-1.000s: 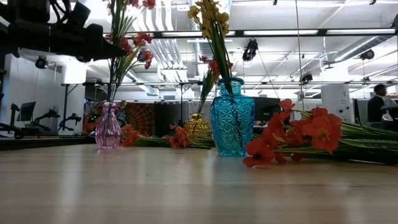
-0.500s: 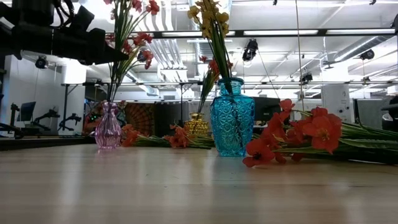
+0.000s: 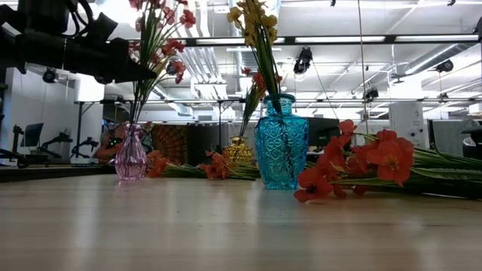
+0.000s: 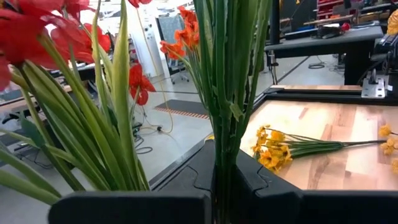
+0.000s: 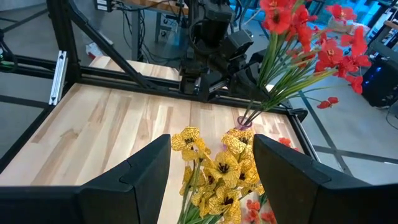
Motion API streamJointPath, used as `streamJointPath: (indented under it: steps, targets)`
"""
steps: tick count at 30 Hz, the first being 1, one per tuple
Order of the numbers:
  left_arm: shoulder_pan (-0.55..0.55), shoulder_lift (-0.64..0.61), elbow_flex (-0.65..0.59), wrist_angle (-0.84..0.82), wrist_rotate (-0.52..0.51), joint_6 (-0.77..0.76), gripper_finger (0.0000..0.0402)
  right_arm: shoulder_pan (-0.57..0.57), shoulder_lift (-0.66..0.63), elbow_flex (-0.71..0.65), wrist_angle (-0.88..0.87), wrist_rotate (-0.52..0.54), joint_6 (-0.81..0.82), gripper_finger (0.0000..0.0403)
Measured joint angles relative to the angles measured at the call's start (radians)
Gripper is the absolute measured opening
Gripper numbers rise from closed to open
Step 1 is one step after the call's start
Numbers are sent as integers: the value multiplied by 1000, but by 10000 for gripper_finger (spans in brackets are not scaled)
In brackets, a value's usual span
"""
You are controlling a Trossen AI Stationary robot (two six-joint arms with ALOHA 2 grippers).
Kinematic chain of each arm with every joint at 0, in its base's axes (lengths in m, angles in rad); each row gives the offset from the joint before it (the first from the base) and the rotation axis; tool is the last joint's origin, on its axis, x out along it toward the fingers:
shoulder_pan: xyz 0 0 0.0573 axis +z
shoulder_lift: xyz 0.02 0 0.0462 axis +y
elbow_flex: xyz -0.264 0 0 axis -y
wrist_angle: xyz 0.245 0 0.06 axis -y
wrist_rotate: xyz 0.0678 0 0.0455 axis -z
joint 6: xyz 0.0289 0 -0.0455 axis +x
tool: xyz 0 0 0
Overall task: Sort flowers into vase by color
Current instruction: Put the top red flowers into the purple vase
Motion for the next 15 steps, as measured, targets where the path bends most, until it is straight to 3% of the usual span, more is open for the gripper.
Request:
streamJointPath:
  steps: [10, 15]
  targets:
    - [0, 0, 0, -9, -52, -26, 1, 0, 0, 0, 0, 0, 10, 221]
    - [0, -1, 0, -16, -51, -32, 28, 0, 0, 0, 0, 0, 9, 221]
